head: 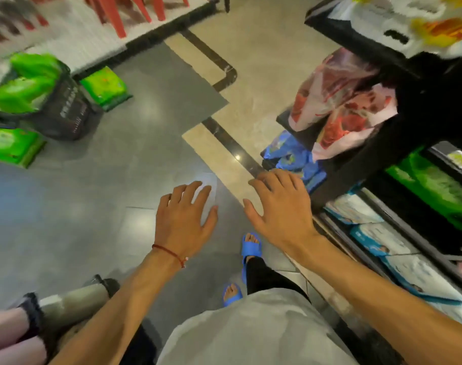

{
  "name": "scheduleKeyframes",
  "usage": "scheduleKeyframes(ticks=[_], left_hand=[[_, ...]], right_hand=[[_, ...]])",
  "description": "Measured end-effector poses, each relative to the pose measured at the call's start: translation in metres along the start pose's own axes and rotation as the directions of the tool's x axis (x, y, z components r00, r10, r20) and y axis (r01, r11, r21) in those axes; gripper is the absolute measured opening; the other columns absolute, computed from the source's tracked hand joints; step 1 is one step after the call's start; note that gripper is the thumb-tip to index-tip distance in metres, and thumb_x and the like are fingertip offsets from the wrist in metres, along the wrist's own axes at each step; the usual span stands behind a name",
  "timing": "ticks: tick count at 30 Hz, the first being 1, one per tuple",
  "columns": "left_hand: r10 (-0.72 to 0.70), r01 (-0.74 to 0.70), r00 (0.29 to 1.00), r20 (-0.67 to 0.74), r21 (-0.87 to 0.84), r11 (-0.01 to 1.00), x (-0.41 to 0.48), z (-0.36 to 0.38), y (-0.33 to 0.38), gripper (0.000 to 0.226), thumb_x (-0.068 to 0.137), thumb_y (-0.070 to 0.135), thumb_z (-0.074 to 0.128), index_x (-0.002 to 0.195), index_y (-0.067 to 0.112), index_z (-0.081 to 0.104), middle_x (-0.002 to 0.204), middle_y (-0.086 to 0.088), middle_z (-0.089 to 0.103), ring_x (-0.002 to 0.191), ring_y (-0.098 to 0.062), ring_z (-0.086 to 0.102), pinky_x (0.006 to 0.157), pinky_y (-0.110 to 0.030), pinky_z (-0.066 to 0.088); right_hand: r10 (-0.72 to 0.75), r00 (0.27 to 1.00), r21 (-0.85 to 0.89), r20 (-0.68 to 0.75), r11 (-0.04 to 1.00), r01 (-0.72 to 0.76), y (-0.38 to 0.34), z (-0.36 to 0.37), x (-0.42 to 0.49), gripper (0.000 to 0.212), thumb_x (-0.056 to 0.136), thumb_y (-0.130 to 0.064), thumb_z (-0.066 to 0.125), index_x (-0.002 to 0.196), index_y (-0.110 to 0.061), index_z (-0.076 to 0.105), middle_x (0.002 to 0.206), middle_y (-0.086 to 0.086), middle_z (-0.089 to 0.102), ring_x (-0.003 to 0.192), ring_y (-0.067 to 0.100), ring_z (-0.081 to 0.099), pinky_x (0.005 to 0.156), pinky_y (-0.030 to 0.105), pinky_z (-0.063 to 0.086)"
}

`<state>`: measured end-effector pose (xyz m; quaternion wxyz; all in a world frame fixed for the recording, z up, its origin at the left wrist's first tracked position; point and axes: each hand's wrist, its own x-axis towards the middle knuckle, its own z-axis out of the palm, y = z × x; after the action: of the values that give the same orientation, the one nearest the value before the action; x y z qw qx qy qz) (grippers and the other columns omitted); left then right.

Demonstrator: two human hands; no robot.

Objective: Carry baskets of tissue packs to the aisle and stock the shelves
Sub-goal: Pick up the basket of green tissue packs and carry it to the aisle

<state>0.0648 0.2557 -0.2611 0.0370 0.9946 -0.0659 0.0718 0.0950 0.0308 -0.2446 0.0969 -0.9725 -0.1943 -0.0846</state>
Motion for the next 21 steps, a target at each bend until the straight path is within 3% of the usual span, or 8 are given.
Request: scheduleKeyframes(ticks=[10, 14, 18, 21], left_hand=[[-0.408, 0.41, 0.912, -0.048, 0.062, 0.91, 0.085, 0.003, -0.117, 0.043, 0.096, 0.046, 0.055, 0.131, 0.021, 0.064, 0.135, -0.003, 0.064, 0.117, -0.028, 0.061, 0.088, -0.042, 0.05], [-0.509, 0.514, 0.857, -0.085, 0.057, 0.856, 0.116, 0.003, -0.143, 0.047, 0.096, 0.049, 0.055, 0.131, 0.018, 0.066, 0.133, -0.006, 0.066, 0.116, -0.029, 0.063, 0.088, -0.043, 0.053], [-0.608, 0.605, 0.794, -0.013, 0.116, 0.788, 0.144, 0.002, -0.179, 0.051, 0.098, 0.054, 0.045, 0.137, 0.023, 0.059, 0.138, -0.003, 0.061, 0.122, -0.027, 0.059, 0.095, -0.044, 0.051], [-0.635, 0.634, 0.772, -0.037, 0.12, 0.764, 0.168, 0.006, -0.221, 0.045, 0.097, 0.049, 0.054, 0.133, 0.022, 0.06, 0.134, -0.002, 0.062, 0.117, -0.026, 0.059, 0.09, -0.041, 0.049]], right_hand=[[-0.329, 0.942, 0.139, -0.063, 0.932, 0.335, -0.029, 0.067, 0.211, 0.043, 0.095, -0.045, 0.052, 0.116, -0.015, 0.074, 0.121, 0.008, 0.07, 0.116, 0.034, 0.063, 0.106, 0.05, 0.044], [-0.424, 0.904, 0.195, -0.056, 0.883, 0.426, -0.042, 0.077, 0.284, 0.042, 0.095, -0.046, 0.057, 0.12, -0.017, 0.075, 0.124, 0.007, 0.071, 0.118, 0.032, 0.063, 0.107, 0.049, 0.046], [-0.514, 0.857, 0.186, -0.046, 0.838, 0.513, -0.06, 0.093, 0.35, 0.043, 0.094, -0.047, 0.059, 0.12, -0.018, 0.075, 0.124, 0.007, 0.072, 0.119, 0.03, 0.062, 0.108, 0.047, 0.045], [-0.568, 0.822, 0.162, -0.042, 0.808, 0.566, -0.075, 0.113, 0.401, 0.038, 0.094, -0.044, 0.063, 0.118, -0.018, 0.075, 0.122, 0.006, 0.071, 0.117, 0.029, 0.061, 0.106, 0.045, 0.042]])
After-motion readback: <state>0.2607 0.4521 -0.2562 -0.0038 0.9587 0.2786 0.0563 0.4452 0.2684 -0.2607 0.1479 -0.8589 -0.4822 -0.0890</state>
